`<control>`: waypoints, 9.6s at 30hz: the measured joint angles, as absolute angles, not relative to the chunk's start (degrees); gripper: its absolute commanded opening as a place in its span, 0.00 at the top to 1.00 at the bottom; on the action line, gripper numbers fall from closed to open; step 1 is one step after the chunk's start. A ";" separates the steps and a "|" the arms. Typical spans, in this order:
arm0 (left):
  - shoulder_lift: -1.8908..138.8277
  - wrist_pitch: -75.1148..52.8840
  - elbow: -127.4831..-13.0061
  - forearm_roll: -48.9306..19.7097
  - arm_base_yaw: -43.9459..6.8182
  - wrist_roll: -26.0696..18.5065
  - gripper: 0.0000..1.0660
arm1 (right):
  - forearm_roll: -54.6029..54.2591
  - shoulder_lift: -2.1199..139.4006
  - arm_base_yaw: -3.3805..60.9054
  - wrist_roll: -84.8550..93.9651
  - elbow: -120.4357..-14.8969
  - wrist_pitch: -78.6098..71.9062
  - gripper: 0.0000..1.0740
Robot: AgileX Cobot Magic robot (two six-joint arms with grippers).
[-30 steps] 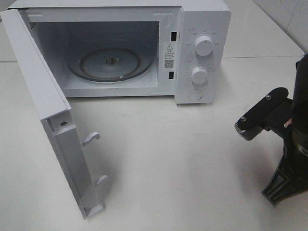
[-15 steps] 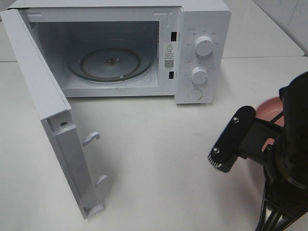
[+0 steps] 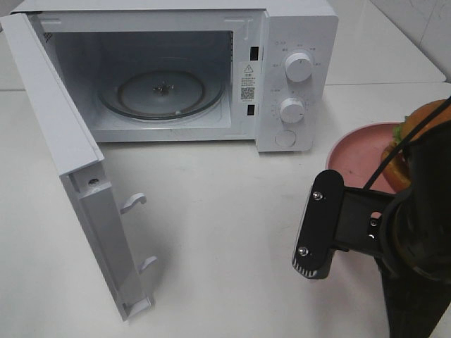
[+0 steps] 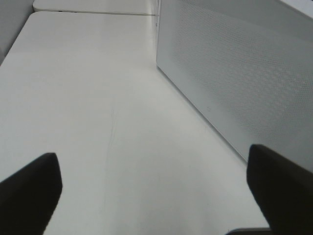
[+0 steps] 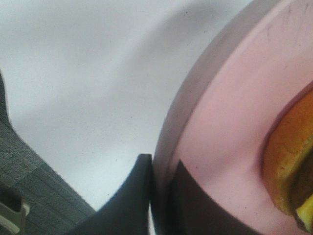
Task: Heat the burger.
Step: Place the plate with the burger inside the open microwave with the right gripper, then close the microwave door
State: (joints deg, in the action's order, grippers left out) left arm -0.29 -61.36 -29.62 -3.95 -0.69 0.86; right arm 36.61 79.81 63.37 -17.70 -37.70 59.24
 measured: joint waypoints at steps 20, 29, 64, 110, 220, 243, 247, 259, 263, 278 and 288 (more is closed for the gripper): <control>-0.29 -61.36 -29.62 -3.95 -0.69 0.86 0.08 | 39.30 79.81 63.37 4.30 -37.41 47.21 1.00; -0.29 -61.36 -29.62 -3.95 -0.69 0.86 0.08 | 40.97 79.81 63.37 9.74 -37.41 41.77 1.00; -0.29 -61.36 -29.62 -3.95 -0.69 0.86 0.08 | 8.42 79.81 34.78 84.80 -37.24 19.65 1.00; -0.29 -61.36 -29.62 -3.95 -0.69 0.86 0.08 | -1.20 99.24 38.04 99.29 -60.85 25.61 1.00; -0.29 -61.36 -29.62 -3.95 -0.69 0.86 0.08 | 10.20 131.89 36.67 74.71 -107.95 31.68 0.34; -0.29 -61.36 -29.62 -3.95 -0.69 0.86 0.08 | 9.34 113.45 36.78 74.66 -80.50 23.89 0.34; -0.29 -61.36 -29.62 -3.95 -0.69 0.86 0.08 | 9.34 108.86 36.78 73.17 -75.57 23.78 0.34; -0.29 -61.36 -29.62 -3.95 -0.69 0.86 0.08 | 9.34 99.69 36.78 65.43 -67.04 23.43 0.34; -0.29 -61.36 -29.62 -3.95 -0.69 0.86 0.08 | 9.34 96.03 36.78 59.01 -63.94 24.35 0.34; -0.29 -61.36 -29.62 -3.95 -0.69 0.86 0.08 | 9.40 86.12 36.78 26.01 -60.91 37.47 0.34; -0.29 -61.36 -29.62 -3.95 -0.69 0.86 0.08 | 9.40 81.30 36.78 9.17 -60.91 54.09 0.34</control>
State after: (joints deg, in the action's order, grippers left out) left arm -0.29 -61.36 -29.62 -3.95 -0.69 0.86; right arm 9.40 81.30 36.78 9.17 -60.91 54.09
